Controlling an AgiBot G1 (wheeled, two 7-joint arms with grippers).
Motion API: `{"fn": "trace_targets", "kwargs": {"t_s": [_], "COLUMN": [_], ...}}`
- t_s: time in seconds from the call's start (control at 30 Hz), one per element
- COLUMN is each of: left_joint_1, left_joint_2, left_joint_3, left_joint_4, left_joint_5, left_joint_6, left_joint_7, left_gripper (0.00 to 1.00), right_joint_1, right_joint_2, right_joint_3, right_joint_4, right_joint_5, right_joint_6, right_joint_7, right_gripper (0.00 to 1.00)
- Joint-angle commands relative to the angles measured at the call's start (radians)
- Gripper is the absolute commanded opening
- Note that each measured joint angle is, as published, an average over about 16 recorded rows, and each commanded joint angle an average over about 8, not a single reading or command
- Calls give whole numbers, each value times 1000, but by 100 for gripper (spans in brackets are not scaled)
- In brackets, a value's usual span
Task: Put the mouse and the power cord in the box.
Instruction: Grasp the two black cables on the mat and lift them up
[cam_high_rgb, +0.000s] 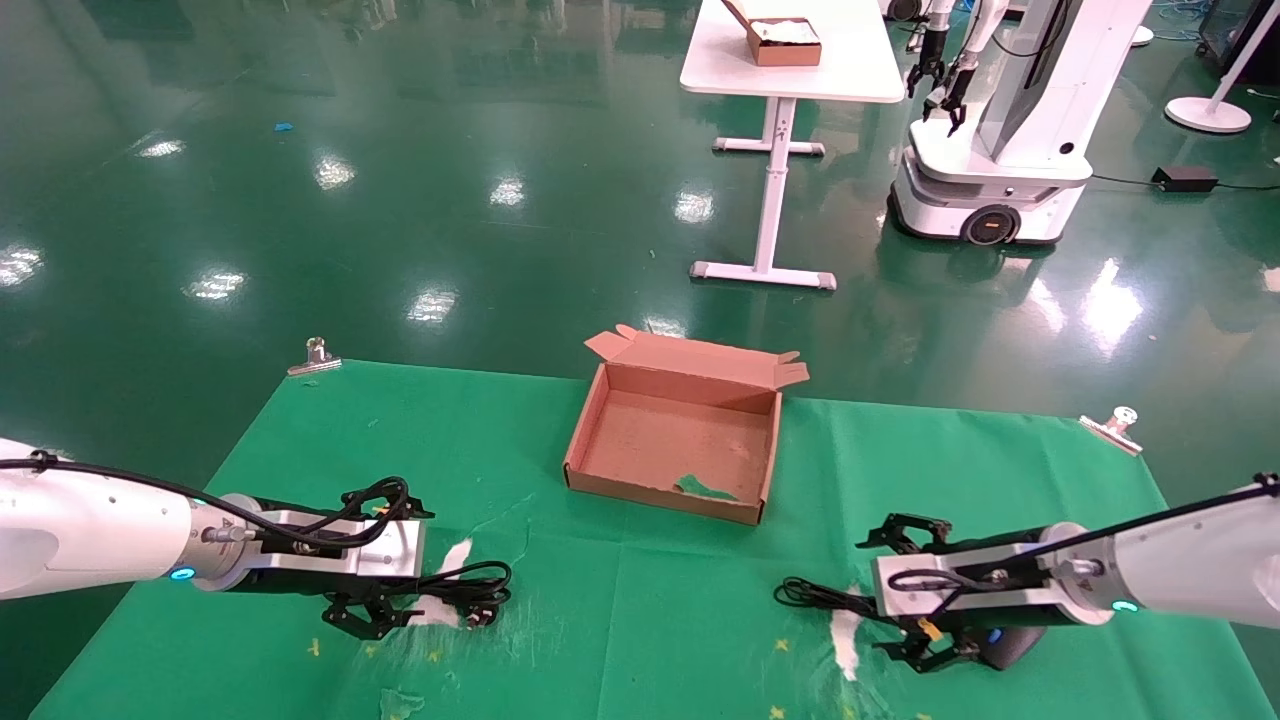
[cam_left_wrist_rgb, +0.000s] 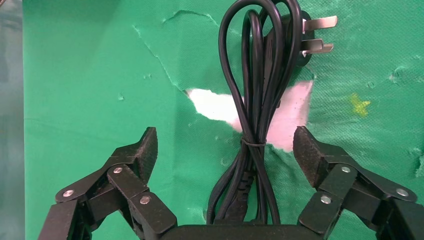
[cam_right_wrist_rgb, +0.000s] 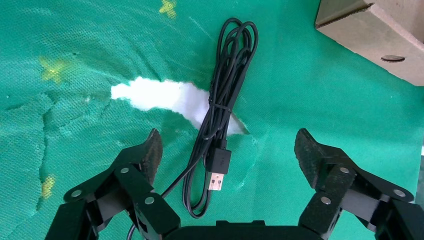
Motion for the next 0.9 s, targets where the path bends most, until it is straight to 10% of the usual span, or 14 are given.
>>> {"fn": "trace_targets", "kwargs": {"t_s": [0.03, 0.9], "left_joint_1": [0, 4], "left_joint_2": [0, -3], "left_joint_3": [0, -3], "left_joint_4": [-1, -7], "left_joint_5": [0, -4], "left_joint_6": [0, 0], "left_joint_7": [-2, -11], "left_gripper": [0, 0], "right_joint_1": [-1, -2], "right_joint_2": [1, 4], "right_joint_3": [0, 0], "right_joint_4": [2, 11], "right_joint_5": [0, 2], "right_joint_6": [-1, -6], "right_joint_7": [1, 4], "right_gripper": [0, 0]}}
